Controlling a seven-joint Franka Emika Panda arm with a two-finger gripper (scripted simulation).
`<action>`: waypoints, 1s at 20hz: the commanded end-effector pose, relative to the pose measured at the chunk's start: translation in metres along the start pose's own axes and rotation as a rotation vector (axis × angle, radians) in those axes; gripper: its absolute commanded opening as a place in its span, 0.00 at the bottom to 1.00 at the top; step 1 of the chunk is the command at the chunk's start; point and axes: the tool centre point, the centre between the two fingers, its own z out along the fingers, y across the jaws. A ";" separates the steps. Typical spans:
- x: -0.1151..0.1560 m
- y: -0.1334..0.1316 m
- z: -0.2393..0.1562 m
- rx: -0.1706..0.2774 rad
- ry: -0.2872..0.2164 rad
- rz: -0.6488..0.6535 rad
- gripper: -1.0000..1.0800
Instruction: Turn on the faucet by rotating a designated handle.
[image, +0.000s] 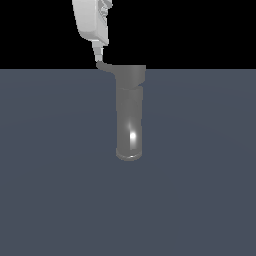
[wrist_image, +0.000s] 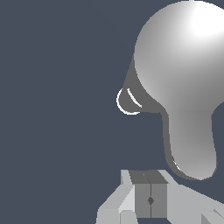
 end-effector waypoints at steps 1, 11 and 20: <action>0.000 0.008 0.003 -0.005 0.000 0.003 0.00; 0.000 0.041 0.013 -0.024 0.000 0.015 0.00; 0.007 0.050 0.004 0.001 -0.001 0.015 0.00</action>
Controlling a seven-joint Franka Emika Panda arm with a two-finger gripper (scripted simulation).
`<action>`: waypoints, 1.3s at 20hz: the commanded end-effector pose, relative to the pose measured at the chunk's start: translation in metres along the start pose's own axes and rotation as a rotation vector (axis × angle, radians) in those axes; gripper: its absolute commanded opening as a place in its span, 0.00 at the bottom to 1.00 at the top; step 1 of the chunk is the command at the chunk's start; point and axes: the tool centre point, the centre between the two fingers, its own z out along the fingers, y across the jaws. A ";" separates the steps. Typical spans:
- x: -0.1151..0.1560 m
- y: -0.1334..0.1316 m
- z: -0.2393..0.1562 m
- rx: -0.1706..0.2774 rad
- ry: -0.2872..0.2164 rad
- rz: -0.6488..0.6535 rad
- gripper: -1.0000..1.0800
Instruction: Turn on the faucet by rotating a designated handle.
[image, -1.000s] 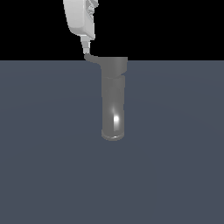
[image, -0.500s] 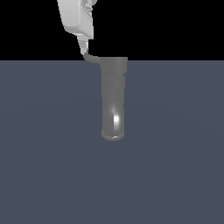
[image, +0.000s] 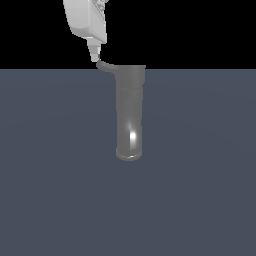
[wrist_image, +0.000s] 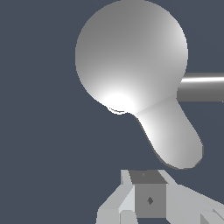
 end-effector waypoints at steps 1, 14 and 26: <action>0.009 0.011 0.004 -0.016 0.004 0.008 0.00; 0.028 0.051 0.011 -0.037 0.004 0.010 0.00; 0.056 0.063 0.004 -0.023 0.005 -0.001 0.00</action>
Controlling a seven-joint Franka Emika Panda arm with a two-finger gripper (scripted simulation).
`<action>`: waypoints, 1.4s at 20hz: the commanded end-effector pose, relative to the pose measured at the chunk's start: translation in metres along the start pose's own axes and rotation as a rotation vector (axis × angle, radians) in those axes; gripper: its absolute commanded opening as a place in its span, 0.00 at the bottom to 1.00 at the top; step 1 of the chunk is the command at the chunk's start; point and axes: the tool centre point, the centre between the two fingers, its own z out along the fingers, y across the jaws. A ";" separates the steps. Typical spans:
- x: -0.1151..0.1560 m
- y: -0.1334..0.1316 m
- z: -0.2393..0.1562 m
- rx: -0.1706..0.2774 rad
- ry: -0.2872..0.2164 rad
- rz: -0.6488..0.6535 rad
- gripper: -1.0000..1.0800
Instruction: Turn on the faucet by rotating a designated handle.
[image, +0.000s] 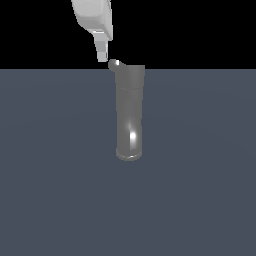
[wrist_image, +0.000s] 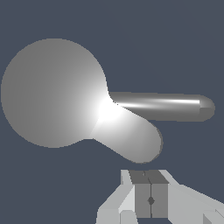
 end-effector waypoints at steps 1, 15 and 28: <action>0.033 0.008 0.008 -0.020 0.000 0.040 0.00; 0.068 0.003 0.005 -0.017 0.003 0.013 0.00; 0.088 -0.022 0.000 -0.005 0.005 -0.017 0.00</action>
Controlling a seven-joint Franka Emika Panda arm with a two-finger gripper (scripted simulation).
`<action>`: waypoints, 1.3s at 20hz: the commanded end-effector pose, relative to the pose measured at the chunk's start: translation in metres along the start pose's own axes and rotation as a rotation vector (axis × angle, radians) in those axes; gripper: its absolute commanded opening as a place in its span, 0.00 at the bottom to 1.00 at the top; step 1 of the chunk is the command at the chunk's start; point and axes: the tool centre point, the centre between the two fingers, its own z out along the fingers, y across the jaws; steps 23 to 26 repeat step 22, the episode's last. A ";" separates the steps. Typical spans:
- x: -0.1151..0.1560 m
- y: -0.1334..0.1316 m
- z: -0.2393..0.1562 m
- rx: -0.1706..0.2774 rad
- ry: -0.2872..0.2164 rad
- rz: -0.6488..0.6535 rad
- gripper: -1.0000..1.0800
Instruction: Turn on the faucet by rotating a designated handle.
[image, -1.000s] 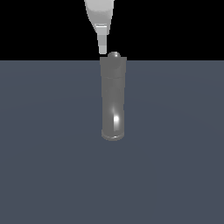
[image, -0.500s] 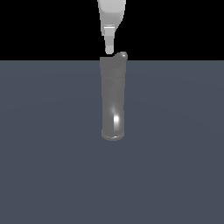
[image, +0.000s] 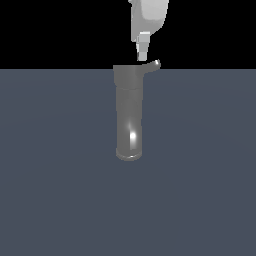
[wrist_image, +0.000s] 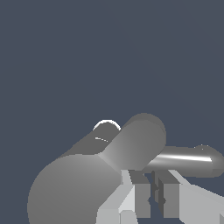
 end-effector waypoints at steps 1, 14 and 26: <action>0.005 -0.004 0.002 -0.003 0.000 0.007 0.00; 0.040 -0.036 0.013 -0.023 -0.003 0.047 0.00; 0.059 -0.052 0.018 -0.033 -0.005 0.068 0.00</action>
